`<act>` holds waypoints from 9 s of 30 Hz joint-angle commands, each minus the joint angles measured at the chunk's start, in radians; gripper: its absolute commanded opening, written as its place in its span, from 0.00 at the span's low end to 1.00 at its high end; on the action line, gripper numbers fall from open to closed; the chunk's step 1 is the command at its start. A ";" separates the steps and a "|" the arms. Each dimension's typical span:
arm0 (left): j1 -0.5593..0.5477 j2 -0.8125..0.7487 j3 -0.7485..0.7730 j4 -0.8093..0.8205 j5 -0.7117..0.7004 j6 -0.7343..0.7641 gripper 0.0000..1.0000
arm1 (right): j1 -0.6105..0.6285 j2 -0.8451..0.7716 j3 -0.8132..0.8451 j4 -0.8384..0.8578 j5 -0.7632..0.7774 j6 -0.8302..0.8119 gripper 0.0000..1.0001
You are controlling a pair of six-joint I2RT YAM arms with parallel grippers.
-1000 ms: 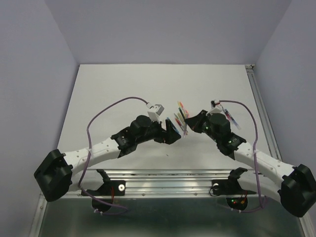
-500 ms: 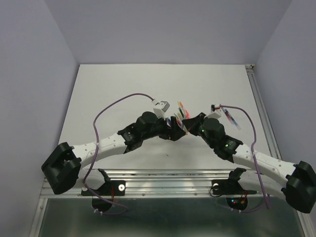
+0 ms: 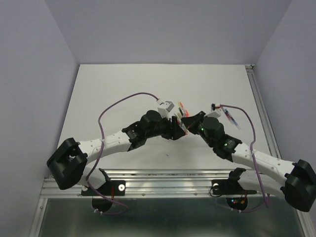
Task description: Open the pen caps
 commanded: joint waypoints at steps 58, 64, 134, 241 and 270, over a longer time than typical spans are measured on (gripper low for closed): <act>0.066 0.149 0.020 -0.332 -0.289 -0.102 0.23 | -0.263 0.244 0.161 -0.119 -0.075 -0.485 0.01; 0.066 0.164 0.028 -0.332 -0.285 -0.092 0.36 | -0.263 0.362 0.256 -0.152 -0.113 -0.612 0.03; 0.061 -0.193 -0.031 -0.296 -0.259 0.004 0.99 | -0.783 0.721 0.687 -0.475 -0.365 -1.060 1.00; -0.071 0.063 0.092 -0.035 0.040 0.047 0.00 | -0.163 0.084 0.133 -0.043 0.211 0.006 0.01; -0.057 -0.011 -0.066 -0.285 -0.283 -0.130 0.12 | -0.337 0.190 0.086 0.193 -0.687 -0.715 0.01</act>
